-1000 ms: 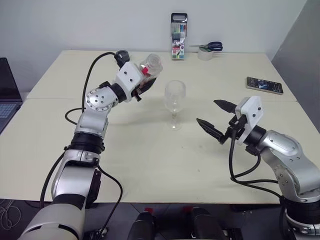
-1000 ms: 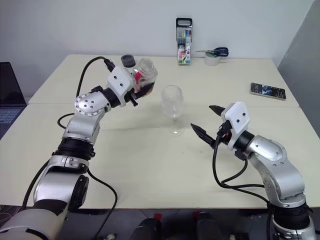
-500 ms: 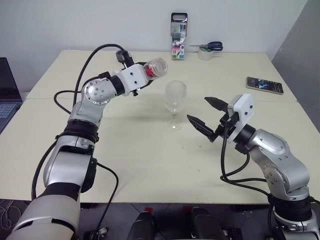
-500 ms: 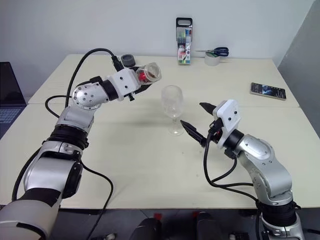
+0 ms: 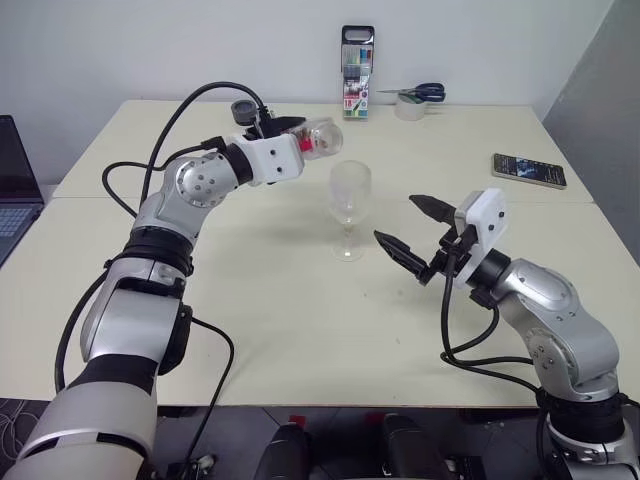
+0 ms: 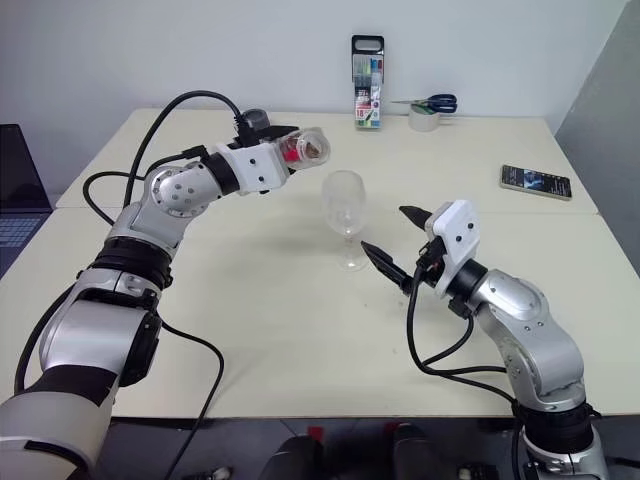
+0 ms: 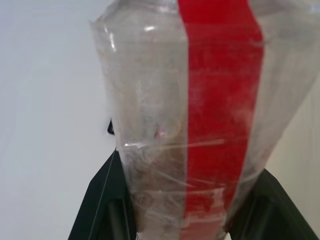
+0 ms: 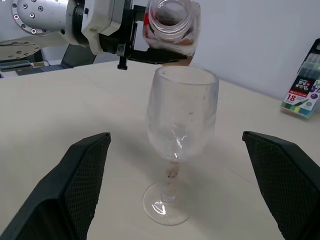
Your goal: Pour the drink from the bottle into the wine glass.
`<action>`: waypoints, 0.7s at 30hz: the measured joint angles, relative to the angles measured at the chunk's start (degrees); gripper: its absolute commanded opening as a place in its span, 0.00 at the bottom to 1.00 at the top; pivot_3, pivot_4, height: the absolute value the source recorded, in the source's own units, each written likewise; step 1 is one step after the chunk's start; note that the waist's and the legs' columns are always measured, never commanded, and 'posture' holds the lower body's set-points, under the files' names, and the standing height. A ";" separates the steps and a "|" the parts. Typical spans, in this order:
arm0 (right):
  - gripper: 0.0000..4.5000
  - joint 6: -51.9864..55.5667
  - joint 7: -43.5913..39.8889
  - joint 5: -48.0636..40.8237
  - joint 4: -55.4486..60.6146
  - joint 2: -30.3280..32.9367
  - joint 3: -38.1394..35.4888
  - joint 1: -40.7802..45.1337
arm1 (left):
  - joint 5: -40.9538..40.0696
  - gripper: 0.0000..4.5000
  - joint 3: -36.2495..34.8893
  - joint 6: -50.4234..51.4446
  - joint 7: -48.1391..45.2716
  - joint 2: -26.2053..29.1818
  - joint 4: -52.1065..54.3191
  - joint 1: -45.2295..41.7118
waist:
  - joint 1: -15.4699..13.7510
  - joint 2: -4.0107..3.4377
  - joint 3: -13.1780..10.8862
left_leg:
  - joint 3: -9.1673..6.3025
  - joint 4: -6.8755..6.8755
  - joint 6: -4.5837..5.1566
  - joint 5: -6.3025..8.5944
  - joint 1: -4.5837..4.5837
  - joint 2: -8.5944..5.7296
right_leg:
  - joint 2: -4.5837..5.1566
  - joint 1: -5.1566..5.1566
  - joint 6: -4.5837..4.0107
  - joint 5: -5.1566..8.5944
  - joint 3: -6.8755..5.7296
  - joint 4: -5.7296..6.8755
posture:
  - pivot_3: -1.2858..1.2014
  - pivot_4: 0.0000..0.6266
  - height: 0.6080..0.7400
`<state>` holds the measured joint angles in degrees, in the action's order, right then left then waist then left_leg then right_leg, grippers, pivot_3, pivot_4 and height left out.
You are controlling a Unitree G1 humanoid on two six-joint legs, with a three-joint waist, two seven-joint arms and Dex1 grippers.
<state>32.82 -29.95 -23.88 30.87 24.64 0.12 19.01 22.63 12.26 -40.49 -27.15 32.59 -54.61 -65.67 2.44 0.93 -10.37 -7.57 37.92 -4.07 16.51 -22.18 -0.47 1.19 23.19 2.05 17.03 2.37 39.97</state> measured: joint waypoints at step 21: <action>1.00 -0.03 0.30 0.20 0.00 -0.16 1.20 -0.30 | 10.38 0.39 6.00 -5.00 12.97 1.30 -4.60 -3.50 | 0.17 0.00 0.00 | 0.00 0.01 -0.01 0.00 0.00 -0.02 | 0.01 0.01 0.00 0.00 0.00 0.02 | 0.52 0.24 1.00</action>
<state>32.79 -29.65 -23.69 30.87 24.48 1.32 18.71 33.01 18.26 -45.50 -14.18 33.89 -59.20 -69.17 2.61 0.93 -10.37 -7.57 37.93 -4.07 16.51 -22.19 -0.49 1.20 23.19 2.05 17.03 2.37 39.98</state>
